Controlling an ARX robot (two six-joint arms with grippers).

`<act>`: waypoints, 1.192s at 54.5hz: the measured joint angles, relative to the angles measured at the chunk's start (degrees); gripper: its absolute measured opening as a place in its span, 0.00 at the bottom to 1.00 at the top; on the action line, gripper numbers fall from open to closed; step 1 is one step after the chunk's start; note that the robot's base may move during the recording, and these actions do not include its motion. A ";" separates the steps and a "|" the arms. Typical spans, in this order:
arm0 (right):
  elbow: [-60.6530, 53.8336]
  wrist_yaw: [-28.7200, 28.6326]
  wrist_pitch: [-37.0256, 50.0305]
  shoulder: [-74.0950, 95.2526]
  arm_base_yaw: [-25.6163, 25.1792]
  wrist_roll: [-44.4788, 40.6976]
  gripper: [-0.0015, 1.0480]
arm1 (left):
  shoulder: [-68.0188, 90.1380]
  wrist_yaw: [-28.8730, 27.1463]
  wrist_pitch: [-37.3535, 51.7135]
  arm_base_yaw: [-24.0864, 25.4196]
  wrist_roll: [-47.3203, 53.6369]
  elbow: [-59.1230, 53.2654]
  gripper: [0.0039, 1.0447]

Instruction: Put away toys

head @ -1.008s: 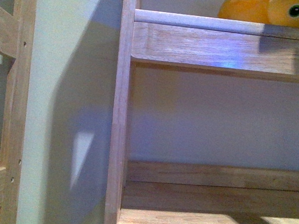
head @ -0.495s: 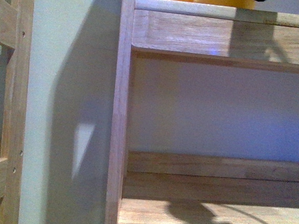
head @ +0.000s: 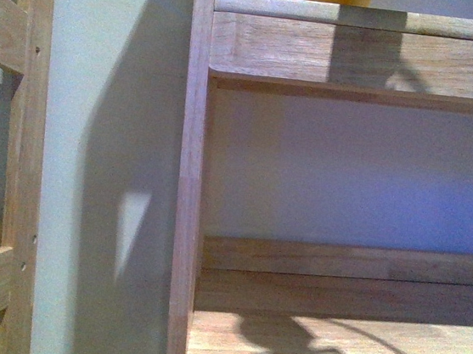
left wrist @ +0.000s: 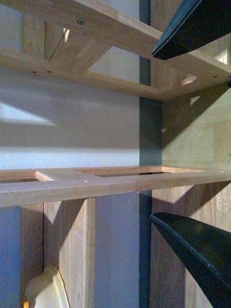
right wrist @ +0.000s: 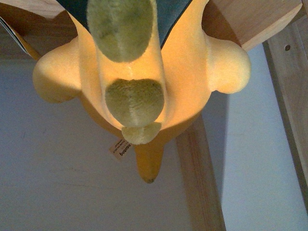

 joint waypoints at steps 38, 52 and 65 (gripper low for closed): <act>0.15 1.36 -1.49 -2.36 -0.04 -1.77 0.93 | 0.00 -0.02 0.00 0.00 0.00 0.00 0.94; 1.64 5.57 -2.25 -4.02 0.52 -4.66 0.94 | 0.00 -0.02 0.00 0.00 0.00 0.00 0.94; -4.68 13.49 0.96 -11.39 0.85 -10.03 0.94 | 0.00 0.00 0.00 0.00 0.00 0.00 0.94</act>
